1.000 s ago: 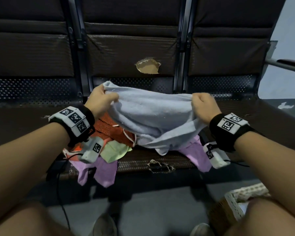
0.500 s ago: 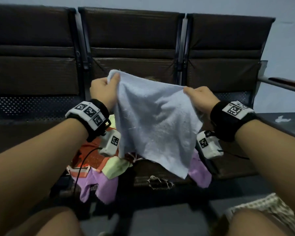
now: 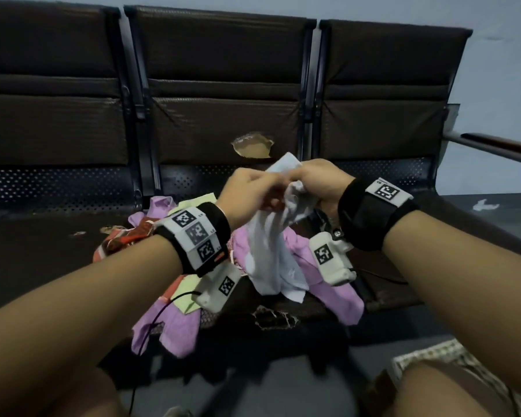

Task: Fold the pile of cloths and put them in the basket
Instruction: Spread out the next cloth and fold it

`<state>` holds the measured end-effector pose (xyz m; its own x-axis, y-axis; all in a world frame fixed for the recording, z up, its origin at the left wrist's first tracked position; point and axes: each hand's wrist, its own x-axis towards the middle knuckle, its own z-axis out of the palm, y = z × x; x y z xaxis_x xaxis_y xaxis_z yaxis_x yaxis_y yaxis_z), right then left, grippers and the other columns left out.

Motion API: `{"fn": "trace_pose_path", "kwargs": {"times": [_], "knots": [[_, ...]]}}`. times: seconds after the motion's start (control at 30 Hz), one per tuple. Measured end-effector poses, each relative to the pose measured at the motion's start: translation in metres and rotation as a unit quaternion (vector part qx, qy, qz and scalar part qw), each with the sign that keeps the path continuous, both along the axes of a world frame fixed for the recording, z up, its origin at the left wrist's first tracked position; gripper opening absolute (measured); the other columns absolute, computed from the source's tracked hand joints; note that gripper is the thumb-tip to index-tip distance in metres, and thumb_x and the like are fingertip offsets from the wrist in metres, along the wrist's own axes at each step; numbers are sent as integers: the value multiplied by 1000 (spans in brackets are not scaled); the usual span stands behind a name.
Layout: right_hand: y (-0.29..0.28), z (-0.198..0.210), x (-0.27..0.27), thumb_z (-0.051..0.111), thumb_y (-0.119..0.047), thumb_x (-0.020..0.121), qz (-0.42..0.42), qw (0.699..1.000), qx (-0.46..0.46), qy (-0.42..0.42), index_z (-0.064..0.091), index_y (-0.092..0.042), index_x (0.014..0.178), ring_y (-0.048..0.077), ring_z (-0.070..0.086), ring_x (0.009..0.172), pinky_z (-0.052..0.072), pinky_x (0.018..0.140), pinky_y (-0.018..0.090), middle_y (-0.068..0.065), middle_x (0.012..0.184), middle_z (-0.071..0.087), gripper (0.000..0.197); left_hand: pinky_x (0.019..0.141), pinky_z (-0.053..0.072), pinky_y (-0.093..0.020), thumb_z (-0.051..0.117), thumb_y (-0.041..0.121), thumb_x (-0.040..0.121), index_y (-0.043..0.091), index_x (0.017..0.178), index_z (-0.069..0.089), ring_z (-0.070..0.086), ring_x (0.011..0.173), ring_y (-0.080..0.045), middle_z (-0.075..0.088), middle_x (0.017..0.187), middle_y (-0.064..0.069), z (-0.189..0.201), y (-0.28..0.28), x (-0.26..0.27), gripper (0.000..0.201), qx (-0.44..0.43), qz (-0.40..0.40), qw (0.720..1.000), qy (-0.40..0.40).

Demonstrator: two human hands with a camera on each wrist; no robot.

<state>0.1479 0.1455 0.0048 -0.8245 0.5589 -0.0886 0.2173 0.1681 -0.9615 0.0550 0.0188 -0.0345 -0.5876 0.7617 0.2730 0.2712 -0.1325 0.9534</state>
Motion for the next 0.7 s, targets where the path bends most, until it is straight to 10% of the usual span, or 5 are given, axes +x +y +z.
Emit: {"fn": "trace_pose_path", "kwargs": {"times": [0.13, 0.23, 0.4, 0.6, 0.7], "knots": [[1, -1, 6, 44, 9, 81, 62, 998, -13, 32, 74, -8, 103, 20, 63, 73, 50, 68, 32, 17, 85, 66, 41, 61, 47, -24, 55, -5, 77, 13, 95, 63, 62, 74, -17, 68, 87, -7, 3, -5, -21, 27, 24, 119, 993, 1], [0, 6, 7, 45, 6, 79, 83, 994, -53, 36, 74, -8, 107, 22, 58, 67, 47, 65, 31, 14, 83, 63, 42, 50, 45, -16, 48, -12, 66, 5, 109, 57, 61, 61, -8, 67, 74, 2, 10, -7, -26, 48, 6, -1, 997, -78], [18, 9, 12, 64, -11, 81, 119, 990, -49, -52, 67, 3, 115, 33, 60, 92, 48, 88, 47, 27, 100, 64, 37, 97, 49, -42, 71, 7, 76, 2, 116, 69, 67, 109, -29, 71, 116, -16, 13, -7, -44, 41, -96, -69, 984, -137], [60, -2, 3, 67, -15, 82, 8, 960, 208, -186, 67, -9, 61, 17, 57, 52, 44, 50, 22, 3, 55, 61, 22, 48, 50, -19, 71, 16, 90, -4, 101, 70, 67, 58, -5, 71, 66, 2, 7, 25, -71, 23, -120, 65, 991, -11], [79, 0, -14, 61, -15, 84, -72, 955, 274, -88, 58, -17, 58, 22, 54, 64, 40, 55, 28, 4, 62, 56, 27, 61, 54, -27, 65, 15, 92, 2, 105, 73, 65, 70, -6, 72, 81, -4, 15, 48, -88, 20, -105, 145, 980, 89]]}}
